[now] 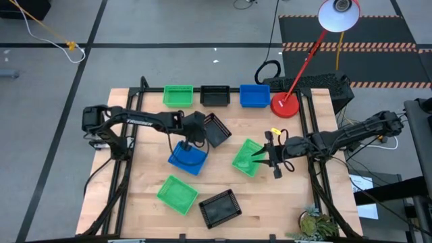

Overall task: Stack baskets by color
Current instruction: Stack the middle black bin on the top black bin

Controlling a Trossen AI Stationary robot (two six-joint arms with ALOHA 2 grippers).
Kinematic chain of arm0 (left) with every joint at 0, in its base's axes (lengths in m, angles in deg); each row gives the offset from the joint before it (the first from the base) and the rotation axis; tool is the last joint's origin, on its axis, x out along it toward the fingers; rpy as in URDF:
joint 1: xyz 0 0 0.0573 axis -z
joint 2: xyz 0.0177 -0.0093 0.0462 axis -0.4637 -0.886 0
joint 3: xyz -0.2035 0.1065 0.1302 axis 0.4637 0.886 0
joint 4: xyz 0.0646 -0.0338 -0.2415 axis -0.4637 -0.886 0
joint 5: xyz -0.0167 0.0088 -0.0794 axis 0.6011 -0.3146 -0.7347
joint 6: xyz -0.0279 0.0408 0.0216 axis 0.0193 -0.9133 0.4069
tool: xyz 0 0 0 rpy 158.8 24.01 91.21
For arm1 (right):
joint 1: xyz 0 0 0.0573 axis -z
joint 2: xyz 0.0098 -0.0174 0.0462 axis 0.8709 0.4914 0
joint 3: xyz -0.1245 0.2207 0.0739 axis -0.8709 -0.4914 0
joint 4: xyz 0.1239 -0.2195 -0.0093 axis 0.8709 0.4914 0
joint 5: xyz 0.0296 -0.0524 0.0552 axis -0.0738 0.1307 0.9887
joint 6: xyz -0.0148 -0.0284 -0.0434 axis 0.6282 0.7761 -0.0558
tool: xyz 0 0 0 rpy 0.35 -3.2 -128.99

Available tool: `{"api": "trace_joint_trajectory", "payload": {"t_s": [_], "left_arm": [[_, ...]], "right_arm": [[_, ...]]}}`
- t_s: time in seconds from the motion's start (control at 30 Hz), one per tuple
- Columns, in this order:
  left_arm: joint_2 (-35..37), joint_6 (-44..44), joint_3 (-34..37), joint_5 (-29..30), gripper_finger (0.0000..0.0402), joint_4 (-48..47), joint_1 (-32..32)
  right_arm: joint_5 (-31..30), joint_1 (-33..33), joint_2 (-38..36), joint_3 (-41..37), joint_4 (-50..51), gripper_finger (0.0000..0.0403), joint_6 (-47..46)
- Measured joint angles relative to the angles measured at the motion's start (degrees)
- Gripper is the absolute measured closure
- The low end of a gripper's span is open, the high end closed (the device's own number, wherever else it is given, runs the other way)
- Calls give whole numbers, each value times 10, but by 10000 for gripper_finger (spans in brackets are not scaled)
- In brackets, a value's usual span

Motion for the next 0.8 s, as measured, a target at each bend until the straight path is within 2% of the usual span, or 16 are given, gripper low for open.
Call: {"api": "trace_joint_trajectory", "payload": {"t_s": [0.3, 0.43, 0.6, 0.8], "left_arm": [[-37, -28, 0, 13, 268, 31, -7], [-40, -36, 0, 21, 309, 44, -7], [-40, -21, 0, 24, 385, 45, -7], [-36, -1, 0, 25, 379, 43, -1]], "right_arm": [[0, 0, 0, 0, 1, 303, 1], [0, 0, 0, 0, 1, 303, 4], [0, 0, 0, 0, 1, 303, 11], [0, 0, 0, 0, 1, 303, 15]]}}
